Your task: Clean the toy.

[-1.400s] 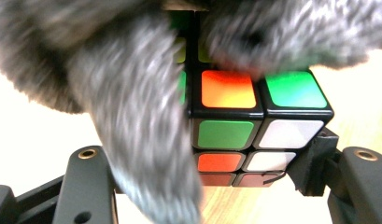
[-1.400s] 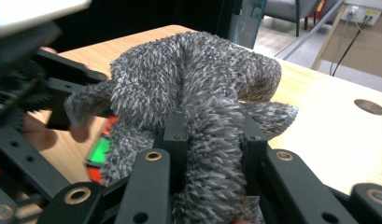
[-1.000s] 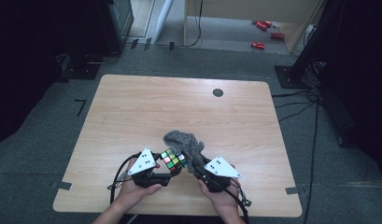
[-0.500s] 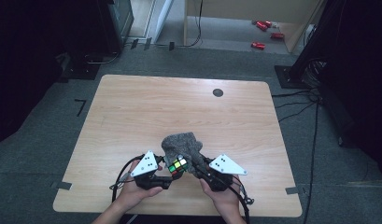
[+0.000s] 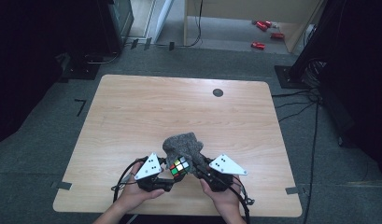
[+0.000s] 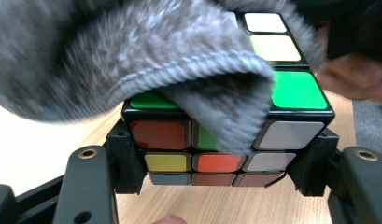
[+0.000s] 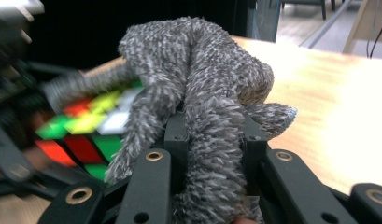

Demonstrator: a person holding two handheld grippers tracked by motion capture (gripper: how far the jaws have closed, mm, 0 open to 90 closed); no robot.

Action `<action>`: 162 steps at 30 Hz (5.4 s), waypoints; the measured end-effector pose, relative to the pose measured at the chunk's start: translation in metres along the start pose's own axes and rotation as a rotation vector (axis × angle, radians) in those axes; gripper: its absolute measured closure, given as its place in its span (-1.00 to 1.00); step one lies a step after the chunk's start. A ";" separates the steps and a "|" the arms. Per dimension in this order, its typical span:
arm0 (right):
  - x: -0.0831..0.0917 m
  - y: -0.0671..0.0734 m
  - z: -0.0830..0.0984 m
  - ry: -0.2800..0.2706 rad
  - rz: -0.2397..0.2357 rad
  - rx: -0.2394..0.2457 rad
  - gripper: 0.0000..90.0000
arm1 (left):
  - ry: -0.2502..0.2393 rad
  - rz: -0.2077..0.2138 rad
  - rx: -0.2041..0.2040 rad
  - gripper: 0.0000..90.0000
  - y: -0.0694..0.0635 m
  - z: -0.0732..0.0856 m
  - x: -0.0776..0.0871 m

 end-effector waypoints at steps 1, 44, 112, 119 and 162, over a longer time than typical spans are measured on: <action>-0.002 -0.001 0.003 0.010 0.005 -0.001 0.61 | -0.015 0.009 0.021 -0.22 0.002 -0.001 0.002; -0.002 -0.006 0.006 0.024 0.009 -0.059 0.60 | 0.033 0.001 0.000 -0.22 -0.005 -0.002 -0.004; -0.001 -0.004 0.011 0.029 0.011 -0.044 0.61 | 0.035 0.015 0.079 -0.22 0.004 -0.002 -0.001; 0.005 -0.002 0.003 -0.009 0.005 -0.038 0.61 | 0.076 0.047 0.023 -0.22 -0.012 -0.001 -0.010; 0.001 -0.008 0.004 0.007 -0.002 -0.080 0.60 | 0.030 0.039 0.070 -0.22 -0.010 -0.008 -0.005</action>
Point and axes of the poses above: each handheld gripper's, and its own axes: x roughly backward along the jaws, z roughly out of its underside, y roughly to its left, the point moved 2 cm from there along -x, roughly forward along the jaws, and after that the axes turned 4 degrees about -x, right-handed, at the moved point
